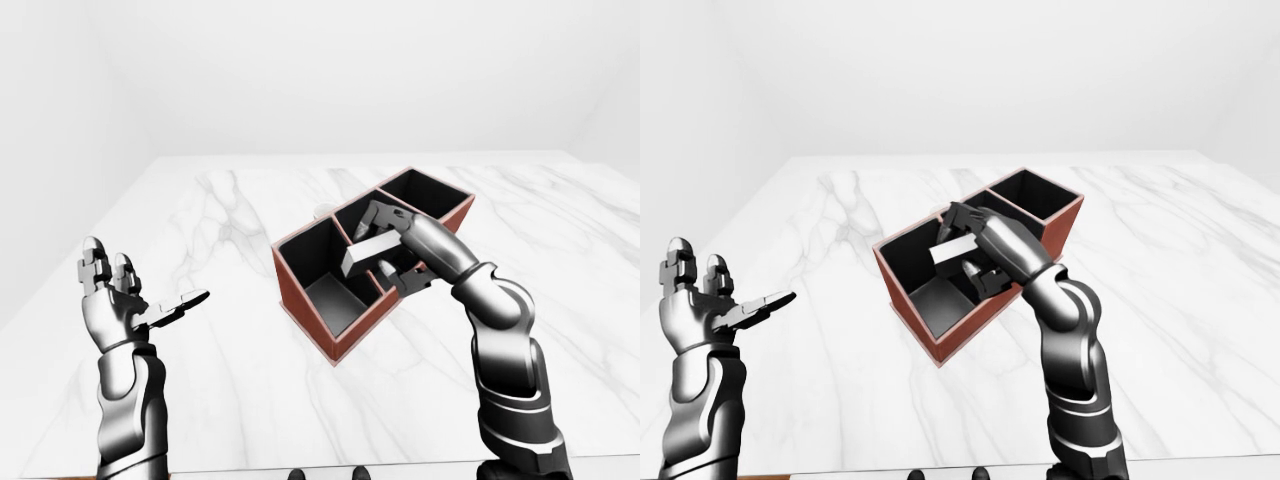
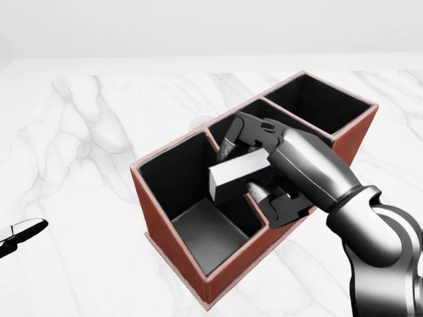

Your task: Pick up the book and place it in the left compartment of the caddy.

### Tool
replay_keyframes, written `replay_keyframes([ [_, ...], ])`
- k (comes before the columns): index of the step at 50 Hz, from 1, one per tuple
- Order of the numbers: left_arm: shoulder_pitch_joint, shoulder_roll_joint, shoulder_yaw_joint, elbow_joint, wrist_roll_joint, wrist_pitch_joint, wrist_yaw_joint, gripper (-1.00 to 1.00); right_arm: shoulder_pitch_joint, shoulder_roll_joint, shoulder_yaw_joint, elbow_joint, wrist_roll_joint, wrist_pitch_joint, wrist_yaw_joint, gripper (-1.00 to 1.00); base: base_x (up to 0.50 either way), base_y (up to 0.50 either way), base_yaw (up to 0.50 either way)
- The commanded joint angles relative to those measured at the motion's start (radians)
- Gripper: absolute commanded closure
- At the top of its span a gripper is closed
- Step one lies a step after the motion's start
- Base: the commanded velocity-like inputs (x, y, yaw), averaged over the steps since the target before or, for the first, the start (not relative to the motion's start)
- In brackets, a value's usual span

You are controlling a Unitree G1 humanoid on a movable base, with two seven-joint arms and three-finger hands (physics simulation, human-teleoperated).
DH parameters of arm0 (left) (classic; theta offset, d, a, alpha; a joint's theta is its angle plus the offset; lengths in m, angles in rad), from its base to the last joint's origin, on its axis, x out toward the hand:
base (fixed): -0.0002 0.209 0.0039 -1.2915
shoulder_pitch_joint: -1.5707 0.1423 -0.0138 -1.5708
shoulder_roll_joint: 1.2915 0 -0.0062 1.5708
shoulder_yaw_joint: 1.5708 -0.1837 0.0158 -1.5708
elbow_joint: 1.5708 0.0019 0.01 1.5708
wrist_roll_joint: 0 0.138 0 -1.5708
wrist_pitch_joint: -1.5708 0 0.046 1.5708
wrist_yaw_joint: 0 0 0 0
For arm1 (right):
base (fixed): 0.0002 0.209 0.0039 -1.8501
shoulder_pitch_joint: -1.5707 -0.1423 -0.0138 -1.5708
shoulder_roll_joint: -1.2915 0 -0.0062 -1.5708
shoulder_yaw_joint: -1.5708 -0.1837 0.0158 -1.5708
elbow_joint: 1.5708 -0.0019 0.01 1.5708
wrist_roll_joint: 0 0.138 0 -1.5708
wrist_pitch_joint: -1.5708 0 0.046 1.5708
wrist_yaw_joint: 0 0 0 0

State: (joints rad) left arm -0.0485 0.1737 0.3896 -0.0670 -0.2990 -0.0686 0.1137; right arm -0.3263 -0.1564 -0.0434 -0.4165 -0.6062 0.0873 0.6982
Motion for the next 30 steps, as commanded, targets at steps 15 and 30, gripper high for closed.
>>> replay_keyframes([
  [15, -0.017, -0.001, -0.017, 0.038, 0.013, -0.004, 0.008, -1.00, 0.033, 0.022, 0.014, 0.098, 0.181, 0.000, -0.040, 1.00, 0.00, 0.00, 0.00],
  [30, -0.024, 0.005, -0.017, 0.053, 0.010, -0.011, 0.011, -1.00, 0.053, 0.035, 0.060, 0.172, 0.154, 0.000, -0.032, 1.00, 0.00, 0.00, 0.00],
])
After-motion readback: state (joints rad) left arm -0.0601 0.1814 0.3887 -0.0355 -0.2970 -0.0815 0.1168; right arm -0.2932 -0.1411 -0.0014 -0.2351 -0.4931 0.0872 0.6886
